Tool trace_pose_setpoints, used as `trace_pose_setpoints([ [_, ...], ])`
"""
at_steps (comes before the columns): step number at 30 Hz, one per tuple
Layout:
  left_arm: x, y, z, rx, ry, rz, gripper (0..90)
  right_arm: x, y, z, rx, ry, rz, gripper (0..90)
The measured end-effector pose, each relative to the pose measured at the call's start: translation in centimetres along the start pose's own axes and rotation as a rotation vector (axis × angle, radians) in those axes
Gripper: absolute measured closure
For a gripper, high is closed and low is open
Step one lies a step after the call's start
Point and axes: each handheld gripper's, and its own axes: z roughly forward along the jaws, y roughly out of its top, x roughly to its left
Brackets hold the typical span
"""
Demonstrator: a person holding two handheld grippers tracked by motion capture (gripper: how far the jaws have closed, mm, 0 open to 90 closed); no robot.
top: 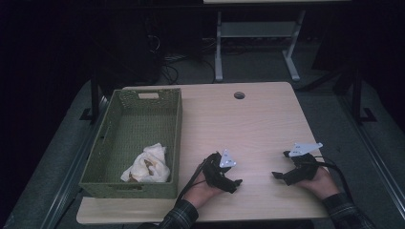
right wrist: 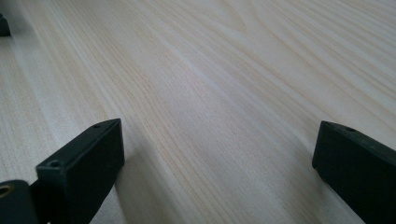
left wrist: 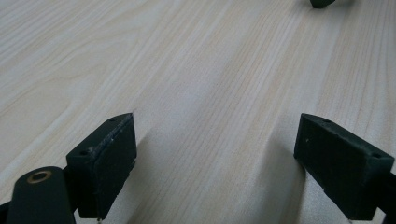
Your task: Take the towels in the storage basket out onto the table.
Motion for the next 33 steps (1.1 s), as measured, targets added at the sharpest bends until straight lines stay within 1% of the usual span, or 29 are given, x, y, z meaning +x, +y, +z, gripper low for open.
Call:
trace_pose_setpoints([
  [4, 0.0, 0.0, 0.0, 0.002, -0.002, 0.002, 12.3, 0.0, 0.0, 0.0, 0.0, 0.0, 0.0, 1.9],
  [7, 0.2, 0.2, -0.2, 0.035, 0.005, -0.002, 12.9, 0.0, 0.0, 0.0, 0.0, 0.0, 0.0, 1.9],
  [8, 0.3, 0.3, -0.3, 0.044, 0.011, -0.016, 12.8, 0.0, 0.0, 0.0, 0.0, 0.0, 0.0, 1.9],
  [9, 0.3, 0.3, -0.3, 0.044, 0.011, -0.016, 12.8, 0.0, 0.0, 0.0, 0.0, 0.0, 0.0, 1.9],
  [10, 0.4, 0.5, -0.5, 0.051, 0.022, -0.024, 12.8, 0.0, 0.0, 0.0, 0.0, 0.0, 0.0, 1.9],
  [13, 0.4, 0.6, -1.0, 0.038, 0.021, -0.03, 12.8, 0.0, 0.0, 0.0, 0.0, 0.0, 0.0, 1.9],
  [15, 0.5, 0.7, -1.1, 0.039, 0.022, -0.023, 12.8, 0.0, 0.0, 0.0, 0.0, 0.0, 0.0, 1.9],
  [17, 0.5, 0.9, -1.7, 0.021, 0.026, -0.031, 12.8, 0.0, 0.0, 0.0, 0.0, 0.0, 0.0, 1.9],
  [18, 0.5, 0.9, -1.7, 0.021, 0.026, -0.031, 12.8, 0.0, 0.0, 0.0, 0.0, 0.0, 0.0, 1.9],
  [20, 0.7, 1.2, -2.2, 0.004, 0.026, -0.044, 12.8, 0.0, 0.0, 0.0, 0.0, 0.0, 0.0, 1.9],
  [22, 0.7, 1.2, -2.4, 0.001, 0.029, -0.042, 12.8, 0.0, 0.0, 0.0, 0.0, 0.0, 0.0, 1.9],
  [23, 0.8, 1.3, -2.6, -0.005, 0.033, -0.052, 12.8, 0.0, 0.0, 0.0, 0.0, 0.0, 0.0, 1.9],
  [26, 1.1, 1.4, -2.8, -0.004, 0.032, -0.066, 12.8, 0.0, 0.0, 0.0, 0.0, 0.0, 0.0, 1.9],
  [29, 1.2, 1.5, -3.1, 0.003, 0.033, -0.064, 12.8, 0.0, 0.0, 0.0, 0.0, 0.0, 0.0, 1.9],
  [30, 1.2, 1.7, -3.4, -0.005, 0.041, -0.065, 12.8, 0.0, 0.0, 0.0, 0.0, 0.0, 0.0, 1.9],
  [33, 1.3, 1.8, -3.8, -0.015, 0.05, -0.072, 12.8, 0.0, 0.0, 0.0, 0.0, 0.002, -0.002, 1.9],
])
